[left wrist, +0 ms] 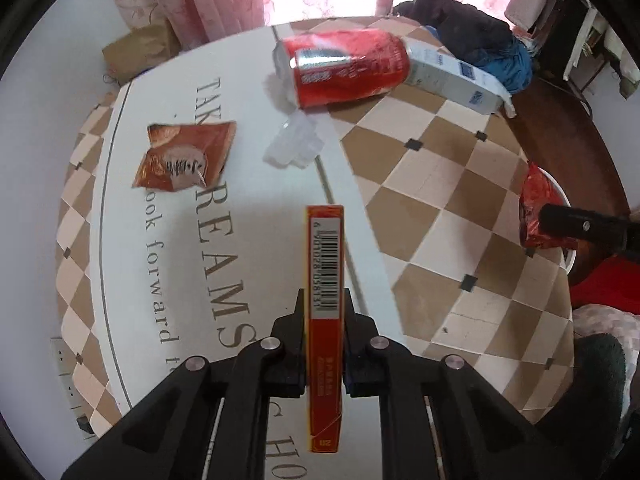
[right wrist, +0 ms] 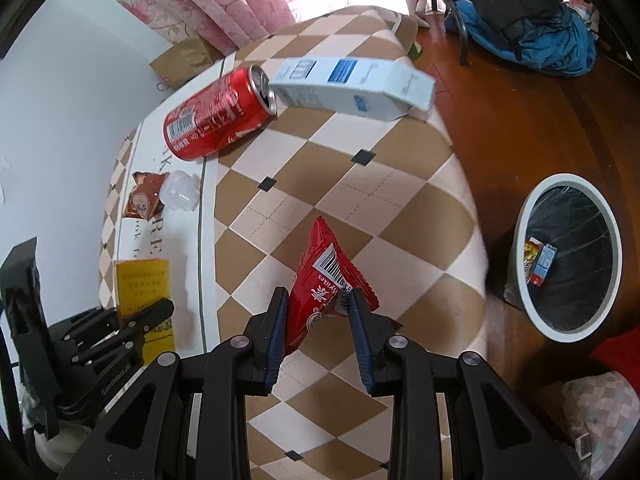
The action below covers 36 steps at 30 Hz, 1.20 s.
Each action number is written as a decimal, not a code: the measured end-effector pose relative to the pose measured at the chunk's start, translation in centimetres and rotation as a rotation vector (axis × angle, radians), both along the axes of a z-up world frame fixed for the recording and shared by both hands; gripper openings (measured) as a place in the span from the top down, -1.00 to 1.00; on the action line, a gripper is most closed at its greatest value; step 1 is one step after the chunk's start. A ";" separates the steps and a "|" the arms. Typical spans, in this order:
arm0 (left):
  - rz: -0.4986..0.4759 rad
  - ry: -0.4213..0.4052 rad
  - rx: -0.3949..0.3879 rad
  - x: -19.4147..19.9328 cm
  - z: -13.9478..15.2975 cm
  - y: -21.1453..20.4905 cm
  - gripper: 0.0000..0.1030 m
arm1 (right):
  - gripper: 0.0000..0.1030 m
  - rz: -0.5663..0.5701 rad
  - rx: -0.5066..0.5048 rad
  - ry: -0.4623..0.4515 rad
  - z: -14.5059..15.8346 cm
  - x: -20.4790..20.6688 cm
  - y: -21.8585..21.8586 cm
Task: Collect trash
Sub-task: 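Carry the red snack bag and red box over the white bin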
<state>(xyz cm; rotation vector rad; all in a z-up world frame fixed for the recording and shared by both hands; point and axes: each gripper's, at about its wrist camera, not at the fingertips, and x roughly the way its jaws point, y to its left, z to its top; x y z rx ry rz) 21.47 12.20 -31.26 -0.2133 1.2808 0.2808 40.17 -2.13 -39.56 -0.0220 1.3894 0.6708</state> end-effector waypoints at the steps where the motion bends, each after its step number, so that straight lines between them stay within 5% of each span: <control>1: 0.011 -0.007 0.012 0.0 0.4 -0.2 0.82 | 0.37 -0.004 0.007 -0.002 0.3 0.1 -0.4; 10: -0.023 -0.154 0.031 3.4 6.7 -5.7 0.82 | 0.37 -0.064 0.084 -0.048 4.4 1.9 -6.6; 18: -0.192 -0.295 -0.032 11.7 11.0 -17.0 0.82 | 0.37 -0.195 0.111 -0.140 8.7 5.1 -18.2; 25: -0.280 -0.256 -0.188 19.2 7.0 -26.5 0.82 | 0.37 -0.314 0.036 -0.161 8.4 8.8 -29.5; 30: -0.275 -0.120 -0.326 24.3 0.4 -30.3 0.81 | 0.38 -0.352 -0.050 -0.096 3.4 11.9 -34.6; 36: -0.243 0.010 -0.306 28.1 -5.5 -30.8 0.65 | 0.37 -0.354 -0.095 0.017 -4.2 14.9 -36.5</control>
